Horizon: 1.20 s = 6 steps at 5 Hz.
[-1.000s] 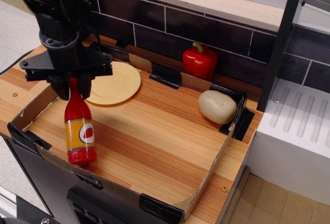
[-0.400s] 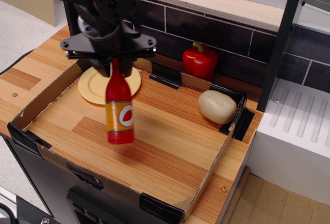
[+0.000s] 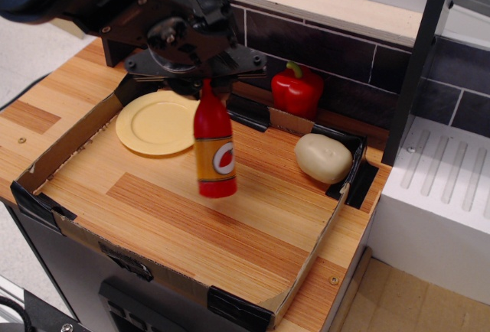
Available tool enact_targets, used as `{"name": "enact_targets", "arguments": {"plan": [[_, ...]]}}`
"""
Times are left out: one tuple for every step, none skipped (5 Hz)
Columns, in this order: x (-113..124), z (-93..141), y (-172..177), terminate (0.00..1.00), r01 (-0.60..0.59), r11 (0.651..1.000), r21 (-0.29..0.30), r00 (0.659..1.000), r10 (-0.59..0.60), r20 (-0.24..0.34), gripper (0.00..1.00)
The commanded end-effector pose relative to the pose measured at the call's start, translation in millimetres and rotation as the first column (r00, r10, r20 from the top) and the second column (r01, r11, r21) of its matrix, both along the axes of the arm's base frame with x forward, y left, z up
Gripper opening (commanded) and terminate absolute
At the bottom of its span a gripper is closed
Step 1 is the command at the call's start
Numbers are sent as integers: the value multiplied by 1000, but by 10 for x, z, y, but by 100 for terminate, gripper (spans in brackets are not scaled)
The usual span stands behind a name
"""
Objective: Upright hot sauce bottle
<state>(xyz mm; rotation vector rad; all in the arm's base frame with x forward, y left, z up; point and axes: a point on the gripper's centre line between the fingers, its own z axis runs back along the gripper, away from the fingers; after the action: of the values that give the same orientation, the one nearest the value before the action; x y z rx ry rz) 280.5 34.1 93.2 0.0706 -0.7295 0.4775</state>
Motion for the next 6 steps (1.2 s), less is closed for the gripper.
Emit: {"name": "enact_targets", "arguments": {"plan": [[141,189,-123,0,23,999,32,966,-31,258,0],[209,176,-96,0,5,999,47,939,-21,344,0],[198,123,-103,0,11,999,47,917,-29,398,0],[174,38,-109,0,13,997,79,899,-46,436,0],[147,-12,-111,0,12,993,120,893,-65,446,0],[145,-113,-102,0,8,987,160,893,-79,444,0]]}}
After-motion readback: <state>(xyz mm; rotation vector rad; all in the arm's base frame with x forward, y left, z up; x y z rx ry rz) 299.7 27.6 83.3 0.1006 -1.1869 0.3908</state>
